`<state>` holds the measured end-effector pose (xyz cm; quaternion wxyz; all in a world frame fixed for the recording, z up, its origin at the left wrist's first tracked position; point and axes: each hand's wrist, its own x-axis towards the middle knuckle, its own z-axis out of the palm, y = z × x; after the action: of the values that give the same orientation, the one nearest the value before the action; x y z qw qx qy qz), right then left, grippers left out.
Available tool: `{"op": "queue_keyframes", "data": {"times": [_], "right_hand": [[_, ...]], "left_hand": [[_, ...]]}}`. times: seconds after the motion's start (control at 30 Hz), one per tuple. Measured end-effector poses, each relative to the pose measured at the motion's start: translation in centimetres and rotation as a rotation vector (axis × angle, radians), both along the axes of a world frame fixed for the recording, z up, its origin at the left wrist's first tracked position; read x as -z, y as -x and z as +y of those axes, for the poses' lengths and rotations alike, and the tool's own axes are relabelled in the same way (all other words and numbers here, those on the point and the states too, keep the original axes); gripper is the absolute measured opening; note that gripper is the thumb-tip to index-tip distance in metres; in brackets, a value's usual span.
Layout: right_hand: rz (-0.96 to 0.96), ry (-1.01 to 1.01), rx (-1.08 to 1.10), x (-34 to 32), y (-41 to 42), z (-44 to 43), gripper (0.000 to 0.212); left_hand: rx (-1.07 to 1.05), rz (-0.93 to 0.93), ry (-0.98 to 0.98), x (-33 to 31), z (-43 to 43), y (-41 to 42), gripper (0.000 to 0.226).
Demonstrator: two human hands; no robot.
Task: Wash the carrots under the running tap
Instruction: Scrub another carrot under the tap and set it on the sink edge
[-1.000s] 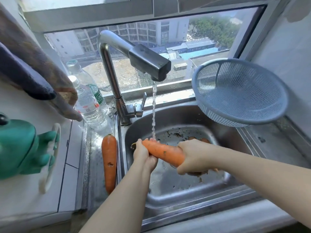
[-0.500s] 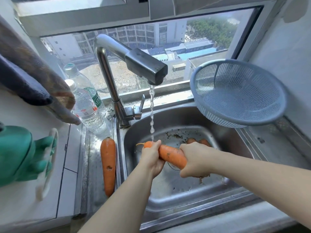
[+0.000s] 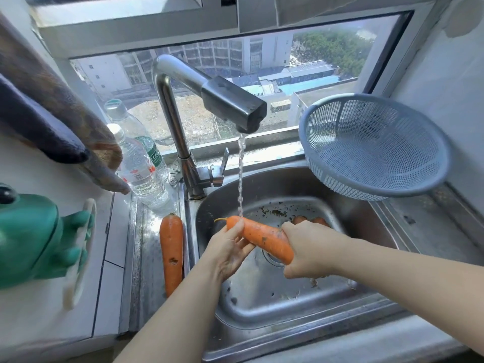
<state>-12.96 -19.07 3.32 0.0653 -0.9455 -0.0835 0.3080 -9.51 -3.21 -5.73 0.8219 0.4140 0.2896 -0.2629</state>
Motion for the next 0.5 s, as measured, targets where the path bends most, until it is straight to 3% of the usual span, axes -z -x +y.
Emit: {"op": "queue_keyframes", "data": {"times": [0.13,0.23,0.37,0.5], "right_hand": [[-0.064,0.098,-0.095,-0.4,0.9,0.6,0.039],[-0.042,0.088,-0.081,-0.3,0.7,0.0,0.038],[0.005,-0.002,0.008,-0.3,0.2,-1.0,0.035],[-0.031,-0.001,-0.005,-0.1,0.7,-0.5,0.037]], "left_hand": [[-0.066,0.082,-0.15,0.4,-1.2,-0.5,0.03],[-0.035,0.066,-0.068,0.3,-0.7,0.0,0.04],[0.004,-0.022,0.06,-0.1,0.0,0.7,0.023],[0.007,-0.035,-0.054,-0.1,-0.6,0.5,0.018]]}}
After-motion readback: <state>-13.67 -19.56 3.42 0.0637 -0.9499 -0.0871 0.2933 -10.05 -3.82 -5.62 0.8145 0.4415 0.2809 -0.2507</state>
